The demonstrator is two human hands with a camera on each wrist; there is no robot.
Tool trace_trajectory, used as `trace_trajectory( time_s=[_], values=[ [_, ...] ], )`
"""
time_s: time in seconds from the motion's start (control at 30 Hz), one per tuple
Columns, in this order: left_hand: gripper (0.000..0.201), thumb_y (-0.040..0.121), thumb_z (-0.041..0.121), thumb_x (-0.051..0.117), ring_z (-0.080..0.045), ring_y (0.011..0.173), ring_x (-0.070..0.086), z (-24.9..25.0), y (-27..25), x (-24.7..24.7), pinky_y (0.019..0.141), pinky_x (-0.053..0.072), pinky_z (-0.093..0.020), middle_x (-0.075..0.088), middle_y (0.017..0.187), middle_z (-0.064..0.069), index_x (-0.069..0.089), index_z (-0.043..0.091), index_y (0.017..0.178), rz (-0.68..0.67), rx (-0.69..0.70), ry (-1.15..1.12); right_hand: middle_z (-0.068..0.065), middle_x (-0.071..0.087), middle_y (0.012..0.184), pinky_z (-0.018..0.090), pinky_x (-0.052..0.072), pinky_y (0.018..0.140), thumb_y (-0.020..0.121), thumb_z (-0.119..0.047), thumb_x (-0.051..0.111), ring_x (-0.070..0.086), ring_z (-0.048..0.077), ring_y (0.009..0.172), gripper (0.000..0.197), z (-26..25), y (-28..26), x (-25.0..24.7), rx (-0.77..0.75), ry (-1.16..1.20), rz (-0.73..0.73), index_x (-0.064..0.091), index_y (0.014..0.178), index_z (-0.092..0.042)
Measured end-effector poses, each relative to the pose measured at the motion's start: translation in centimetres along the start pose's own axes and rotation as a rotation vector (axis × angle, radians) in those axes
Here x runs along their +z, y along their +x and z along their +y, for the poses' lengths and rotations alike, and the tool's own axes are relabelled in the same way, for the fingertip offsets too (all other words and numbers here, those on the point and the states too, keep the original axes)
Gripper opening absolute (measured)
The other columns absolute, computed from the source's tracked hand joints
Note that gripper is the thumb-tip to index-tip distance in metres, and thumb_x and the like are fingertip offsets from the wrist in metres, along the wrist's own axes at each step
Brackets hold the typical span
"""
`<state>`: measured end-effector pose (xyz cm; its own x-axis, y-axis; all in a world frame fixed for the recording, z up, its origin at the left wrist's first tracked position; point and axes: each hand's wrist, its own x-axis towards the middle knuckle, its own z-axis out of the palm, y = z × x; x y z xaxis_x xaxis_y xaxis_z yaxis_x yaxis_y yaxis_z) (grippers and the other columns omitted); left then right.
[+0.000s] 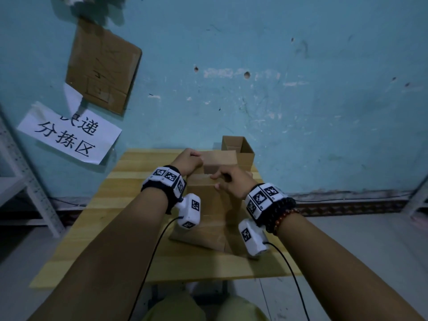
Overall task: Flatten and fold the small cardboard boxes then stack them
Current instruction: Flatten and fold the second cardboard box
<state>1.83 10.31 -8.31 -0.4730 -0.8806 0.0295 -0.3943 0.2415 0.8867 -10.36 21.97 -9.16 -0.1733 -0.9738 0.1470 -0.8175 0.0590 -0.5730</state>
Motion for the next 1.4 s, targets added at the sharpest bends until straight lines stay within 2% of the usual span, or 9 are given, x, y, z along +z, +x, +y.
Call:
trace_trajectory(
  time_s=[0.23, 0.37, 0.57, 0.7, 0.83, 1.0, 1.07, 1.23, 1.4],
  values=[
    [0.044, 0.090, -0.003, 0.051, -0.024, 0.106, 0.047, -0.8, -1.4, -0.5, 0.079, 0.046, -0.027, 0.044, 0.133, -0.020, 0.040, 0.005, 0.132, -0.121, 0.120, 0.142, -0.004, 0.063, 0.119, 0.032, 0.033, 0.108, 0.084, -0.023, 0.066, 0.051, 0.018, 0.119, 0.021, -0.1, 0.0, -0.1, 0.025, -0.006, -0.026, 0.065, 0.105, -0.025],
    [0.036, 0.092, 0.005, 0.050, -0.030, 0.127, 0.038, -0.8, -2.1, -1.2, 0.108, 0.033, -0.040, 0.052, 0.131, -0.008, 0.055, 0.015, 0.126, -0.124, 0.293, 0.406, -0.005, 0.061, 0.122, 0.037, 0.033, 0.110, 0.084, -0.023, 0.066, 0.049, 0.020, 0.122, 0.022, -0.1, -0.1, 0.0, 0.027, 0.001, -0.010, 0.065, 0.105, -0.028],
    [0.049, 0.098, 0.049, 0.021, -0.032, 0.144, -0.007, -1.8, -3.5, -1.0, 0.116, 0.003, -0.048, 0.002, 0.157, -0.009, 0.045, 0.031, 0.136, -0.279, 0.039, 0.438, -0.006, 0.057, 0.126, 0.030, 0.027, 0.105, 0.083, -0.022, 0.066, 0.043, 0.022, 0.125, 0.034, -0.1, -0.6, 0.6, 0.012, -0.003, 0.076, 0.054, 0.115, -0.028],
    [0.058, 0.093, 0.060, 0.015, -0.023, 0.138, 0.028, -1.8, -3.9, -1.5, 0.116, 0.019, -0.045, 0.035, 0.144, -0.004, 0.057, 0.030, 0.119, -0.232, 0.028, 0.116, -0.002, 0.050, 0.126, 0.030, 0.026, 0.095, 0.084, -0.017, 0.064, 0.036, 0.025, 0.121, 0.043, -0.9, -1.4, 0.7, -0.003, -0.054, 0.168, 0.049, 0.123, -0.028],
    [0.094, 0.074, 0.080, 0.008, -0.019, 0.145, 0.014, -3.3, -4.1, -1.4, 0.119, 0.009, -0.045, 0.014, 0.157, 0.001, 0.019, 0.023, 0.149, -0.264, -0.101, 0.046, -0.005, 0.050, 0.124, 0.023, 0.012, 0.080, 0.080, -0.012, 0.066, 0.037, 0.014, 0.119, 0.047, -1.4, -1.8, 0.4, -0.141, -0.233, 0.319, 0.050, 0.122, -0.025],
    [0.034, 0.101, 0.032, 0.030, -0.023, 0.133, 0.037, -3.1, -3.5, 0.2, 0.098, 0.037, -0.023, 0.043, 0.138, -0.010, 0.041, 0.027, 0.133, -0.239, 0.052, -0.053, -0.009, 0.046, 0.098, 0.026, 0.013, 0.084, 0.082, -0.021, 0.065, 0.042, 0.013, 0.105, 0.020, -1.2, -2.4, 0.5, -0.126, -0.309, 0.344, 0.050, 0.096, -0.023],
    [0.034, 0.102, 0.022, 0.032, -0.030, 0.128, 0.043, -3.3, -3.1, 0.2, 0.089, 0.043, -0.020, 0.044, 0.138, -0.016, 0.043, 0.029, 0.132, -0.245, 0.027, -0.031, -0.009, 0.045, 0.089, 0.024, 0.010, 0.076, 0.079, -0.017, 0.067, 0.047, 0.015, 0.097, 0.023, -1.2, -2.4, 0.7, -0.157, -0.313, 0.392, 0.046, 0.084, -0.024],
    [0.046, 0.097, 0.021, 0.022, -0.026, 0.134, 0.028, -4.3, -2.4, -0.3, 0.114, 0.022, -0.039, 0.032, 0.144, -0.008, 0.046, 0.041, 0.130, -0.266, 0.072, 0.232, 0.000, 0.055, 0.060, 0.026, 0.014, 0.063, 0.042, 0.004, 0.079, 0.054, 0.021, 0.059, 0.039, -0.6, -2.3, 2.0, -0.261, -0.336, 0.529, 0.049, 0.055, -0.017],
    [0.039, 0.100, 0.012, 0.026, -0.030, 0.121, 0.034, -4.2, -2.3, -0.2, 0.105, 0.028, -0.033, 0.036, 0.127, -0.011, 0.056, 0.031, 0.116, -0.210, 0.064, 0.270, 0.009, 0.061, 0.083, 0.028, 0.040, 0.059, 0.058, -0.007, 0.081, 0.060, 0.029, 0.075, 0.021, -0.9, -1.9, 0.9, -0.301, -0.468, 0.389, 0.066, 0.072, -0.009]
  ],
)
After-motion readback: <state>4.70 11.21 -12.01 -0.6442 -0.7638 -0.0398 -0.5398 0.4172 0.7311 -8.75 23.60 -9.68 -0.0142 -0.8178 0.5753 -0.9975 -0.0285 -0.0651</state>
